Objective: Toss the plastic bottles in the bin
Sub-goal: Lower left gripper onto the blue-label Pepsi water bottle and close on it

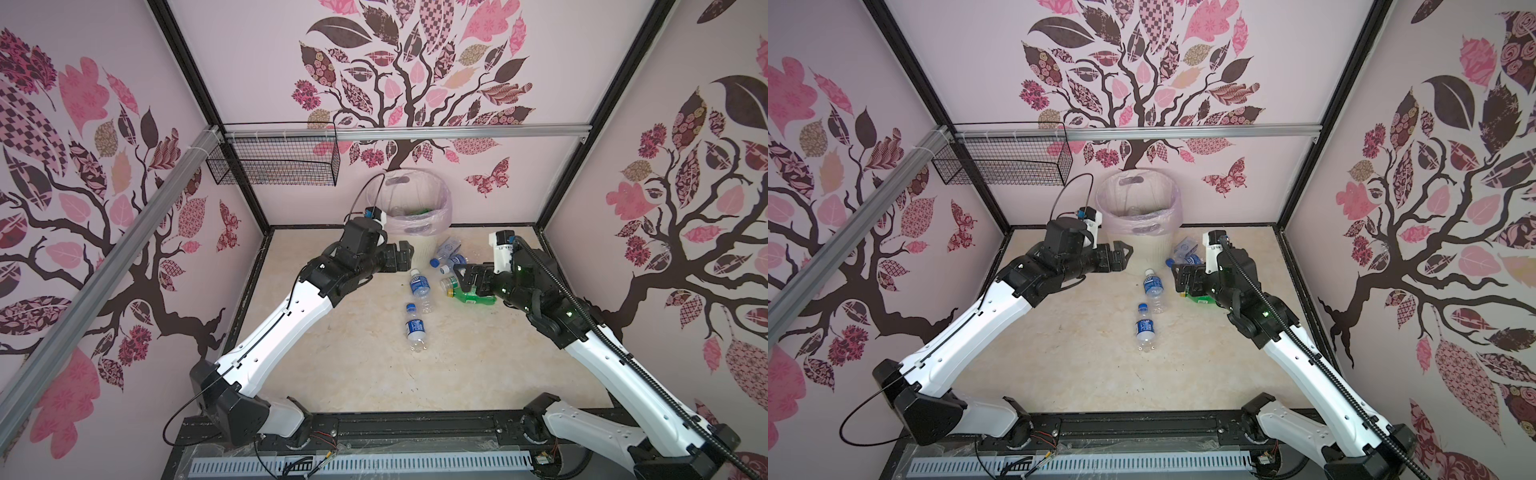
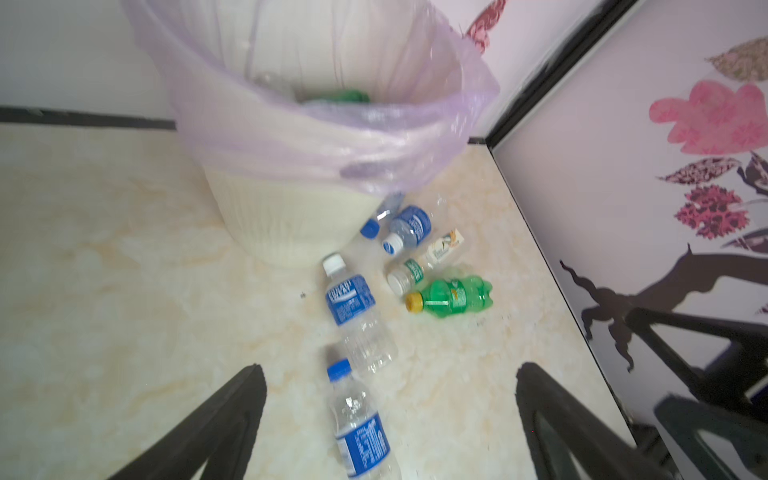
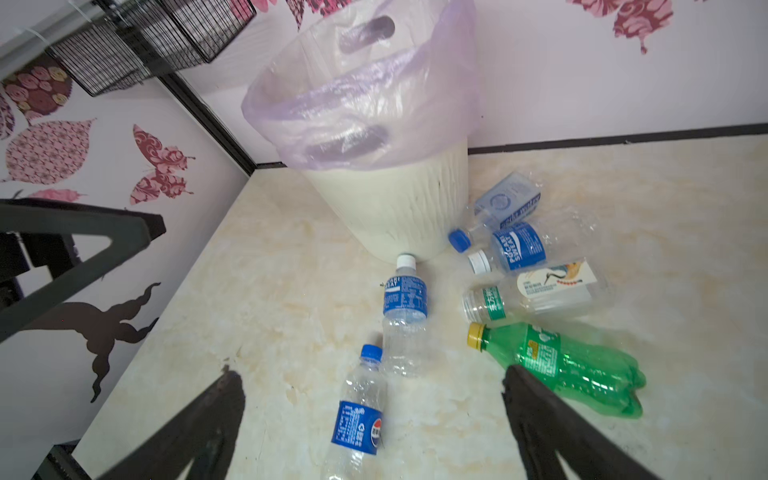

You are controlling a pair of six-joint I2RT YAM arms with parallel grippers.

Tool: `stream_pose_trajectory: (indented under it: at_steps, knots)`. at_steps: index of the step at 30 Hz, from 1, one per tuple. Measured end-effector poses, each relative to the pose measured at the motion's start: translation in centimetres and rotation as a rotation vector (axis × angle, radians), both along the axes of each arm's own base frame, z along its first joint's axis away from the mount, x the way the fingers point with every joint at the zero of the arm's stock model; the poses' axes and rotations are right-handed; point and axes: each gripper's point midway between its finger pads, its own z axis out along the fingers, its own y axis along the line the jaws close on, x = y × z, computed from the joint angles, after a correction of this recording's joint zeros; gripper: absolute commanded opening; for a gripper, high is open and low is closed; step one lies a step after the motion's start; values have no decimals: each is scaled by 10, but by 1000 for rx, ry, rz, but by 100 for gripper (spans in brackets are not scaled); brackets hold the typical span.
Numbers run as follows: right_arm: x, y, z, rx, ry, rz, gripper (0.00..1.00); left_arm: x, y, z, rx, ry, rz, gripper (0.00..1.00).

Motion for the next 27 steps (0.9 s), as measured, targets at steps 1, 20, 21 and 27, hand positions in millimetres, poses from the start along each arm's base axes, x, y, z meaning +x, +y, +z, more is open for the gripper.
stream_pose_trajectory:
  at_steps: [1, 20, 21, 27]
  knots:
    - [-2, -1, -6, 1, 12, -2, 99, -9, -5, -10, -2, 31, -15, 97]
    - [-31, -17, -70, -12, 131, -27, 100, -86, -38, -210, 71, 566, 4, 97]
    - [-32, -18, -72, -11, 135, -29, 99, -90, -43, -217, 89, 579, -6, 97]
    - [-35, -19, -83, -14, 156, -33, 100, -98, -47, -239, 142, 615, -9, 97]
